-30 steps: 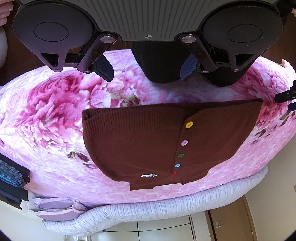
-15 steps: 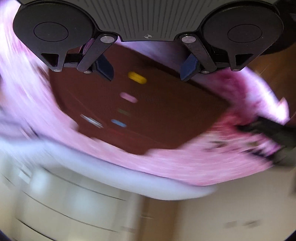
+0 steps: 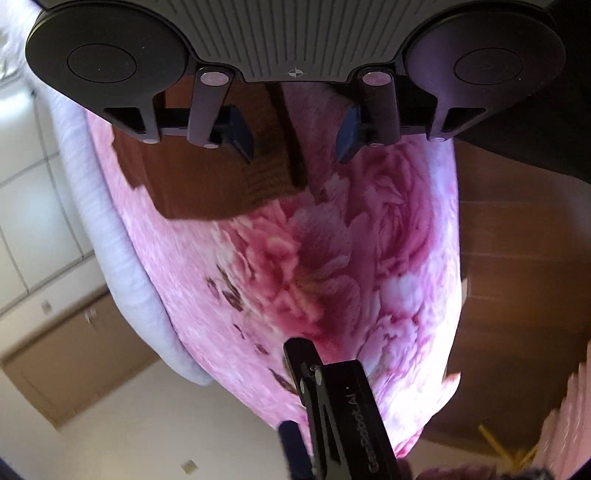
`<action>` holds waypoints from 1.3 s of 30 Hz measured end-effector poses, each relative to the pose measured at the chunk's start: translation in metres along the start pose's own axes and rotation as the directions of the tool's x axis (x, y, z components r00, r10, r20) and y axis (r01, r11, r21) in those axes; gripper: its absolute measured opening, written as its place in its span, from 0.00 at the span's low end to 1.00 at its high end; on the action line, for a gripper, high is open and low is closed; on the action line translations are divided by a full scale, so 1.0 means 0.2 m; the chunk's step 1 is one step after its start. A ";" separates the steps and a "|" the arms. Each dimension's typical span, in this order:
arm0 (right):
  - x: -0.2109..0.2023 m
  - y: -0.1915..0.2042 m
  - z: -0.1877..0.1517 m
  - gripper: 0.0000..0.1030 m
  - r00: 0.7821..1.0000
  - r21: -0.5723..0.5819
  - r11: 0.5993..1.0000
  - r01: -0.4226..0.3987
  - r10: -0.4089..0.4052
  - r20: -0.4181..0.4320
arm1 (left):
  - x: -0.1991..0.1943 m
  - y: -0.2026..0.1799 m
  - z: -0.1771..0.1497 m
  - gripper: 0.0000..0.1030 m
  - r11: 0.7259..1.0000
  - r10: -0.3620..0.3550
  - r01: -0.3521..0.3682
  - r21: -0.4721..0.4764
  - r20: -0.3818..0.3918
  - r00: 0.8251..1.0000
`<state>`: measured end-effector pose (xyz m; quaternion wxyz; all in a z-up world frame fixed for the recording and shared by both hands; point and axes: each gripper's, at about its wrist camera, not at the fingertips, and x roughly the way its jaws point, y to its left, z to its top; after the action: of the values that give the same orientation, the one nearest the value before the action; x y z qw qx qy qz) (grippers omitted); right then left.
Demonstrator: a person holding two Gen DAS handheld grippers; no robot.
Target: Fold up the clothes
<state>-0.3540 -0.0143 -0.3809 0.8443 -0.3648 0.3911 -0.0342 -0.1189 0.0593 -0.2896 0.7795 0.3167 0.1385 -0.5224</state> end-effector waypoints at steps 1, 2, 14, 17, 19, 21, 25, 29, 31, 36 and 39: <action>0.03 0.00 0.00 0.47 1.000 -0.020 1.000 0.007 -0.007 0.000 | 0.01 -0.01 -0.01 0.86 0.999 -0.016 0.016 0.033 0.008 1.000; 0.06 0.00 -0.01 0.40 1.000 -0.040 0.999 0.015 -0.015 0.000 | 0.03 -0.03 -0.01 0.86 0.995 -0.037 0.034 0.094 0.024 0.999; -0.30 -0.59 -0.15 0.05 0.982 0.497 0.867 0.032 -0.121 0.146 | 0.49 -0.20 0.30 0.86 0.713 -0.278 0.082 0.696 0.174 0.945; -0.34 -0.65 -0.17 0.05 0.980 0.519 0.854 0.045 -0.138 0.143 | 0.67 -0.22 0.41 0.86 0.646 -0.337 0.089 0.758 0.178 0.924; -0.33 -0.66 -0.17 0.05 0.982 0.517 0.855 0.045 -0.134 0.136 | 0.78 -0.24 0.46 0.82 0.582 -0.353 0.071 0.810 0.173 0.920; -0.30 -0.65 -0.16 0.05 0.984 0.508 0.860 0.039 -0.123 0.132 | 0.88 -0.26 0.50 0.72 0.510 -0.362 0.047 0.859 0.165 0.917; -0.30 -0.64 -0.16 0.05 0.986 0.508 0.861 0.020 -0.102 0.134 | 1.00 -0.27 0.58 0.09 0.438 -0.389 0.154 0.886 0.031 0.921; -0.32 -0.64 -0.20 0.05 0.980 0.559 0.829 -0.021 -0.093 0.174 | 1.00 -0.28 0.66 0.07 0.403 -0.375 0.174 0.898 -0.011 0.927; -0.31 -0.71 -0.28 0.05 0.968 0.664 0.738 -0.120 -0.061 0.244 | 0.98 -0.32 0.77 0.07 0.420 -0.372 0.159 0.894 0.010 0.928; -0.46 -0.87 -0.57 0.05 0.949 0.803 0.589 -0.090 -0.194 0.248 | 0.90 -0.62 1.19 0.06 0.430 -0.354 0.019 0.903 0.149 0.923; -0.66 -0.95 -0.84 0.05 0.916 0.910 0.409 -0.072 -0.334 0.223 | 0.88 -0.96 1.39 0.06 0.403 -0.379 -0.080 0.912 0.246 0.892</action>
<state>-0.5178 -0.2068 -0.2462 0.9577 0.1180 0.1130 -0.2369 -0.2514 -0.2947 -0.2400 0.4420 0.5523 -0.3061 -0.6371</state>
